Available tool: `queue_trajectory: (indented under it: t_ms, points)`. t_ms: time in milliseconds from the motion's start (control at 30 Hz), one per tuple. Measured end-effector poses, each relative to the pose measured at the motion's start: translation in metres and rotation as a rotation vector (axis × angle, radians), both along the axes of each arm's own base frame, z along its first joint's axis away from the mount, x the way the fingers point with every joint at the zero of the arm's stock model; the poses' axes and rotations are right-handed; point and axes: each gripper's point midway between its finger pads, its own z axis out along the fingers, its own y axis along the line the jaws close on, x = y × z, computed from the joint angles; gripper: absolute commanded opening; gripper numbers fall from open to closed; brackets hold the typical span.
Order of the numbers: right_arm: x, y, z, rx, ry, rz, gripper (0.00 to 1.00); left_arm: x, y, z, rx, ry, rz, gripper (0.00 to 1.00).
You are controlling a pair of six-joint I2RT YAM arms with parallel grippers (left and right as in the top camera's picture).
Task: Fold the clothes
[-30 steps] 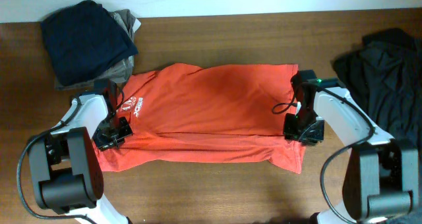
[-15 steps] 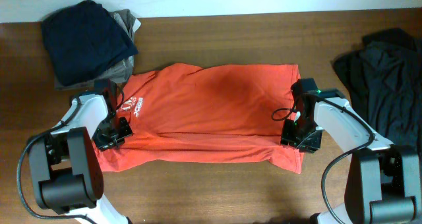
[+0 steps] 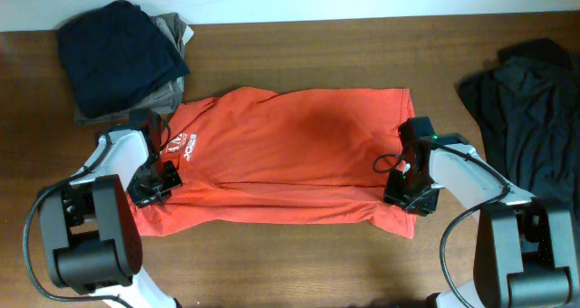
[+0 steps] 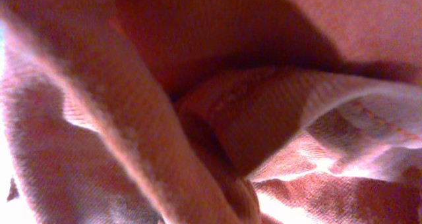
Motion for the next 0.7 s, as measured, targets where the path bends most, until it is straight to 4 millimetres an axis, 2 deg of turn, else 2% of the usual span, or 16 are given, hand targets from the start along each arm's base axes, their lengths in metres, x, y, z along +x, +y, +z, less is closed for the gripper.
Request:
queue_trajectory:
  t_ms: [100,333,533,633,700]
  points:
    - [0.002,0.000,0.000,0.000,-0.008,-0.003,0.41,0.000,0.000,0.000,0.000,0.000,0.000,0.03]
    - [0.010,0.001,-0.001,0.002,-0.040,-0.005,0.40,0.000,0.000,0.000,0.000,0.000,0.000,0.03]
    - [0.017,-0.002,-0.001,-0.015,-0.071,-0.005,0.20,0.000,0.000,0.000,0.000,0.000,0.000,0.03]
    - [0.018,-0.004,-0.001,-0.027,-0.072,-0.016,0.04,0.000,0.000,0.000,0.000,0.000,0.000,0.03]
    - [0.019,-0.005,-0.001,-0.030,-0.077,-0.023,0.04,0.000,0.000,0.000,0.000,0.000,0.000,0.03]
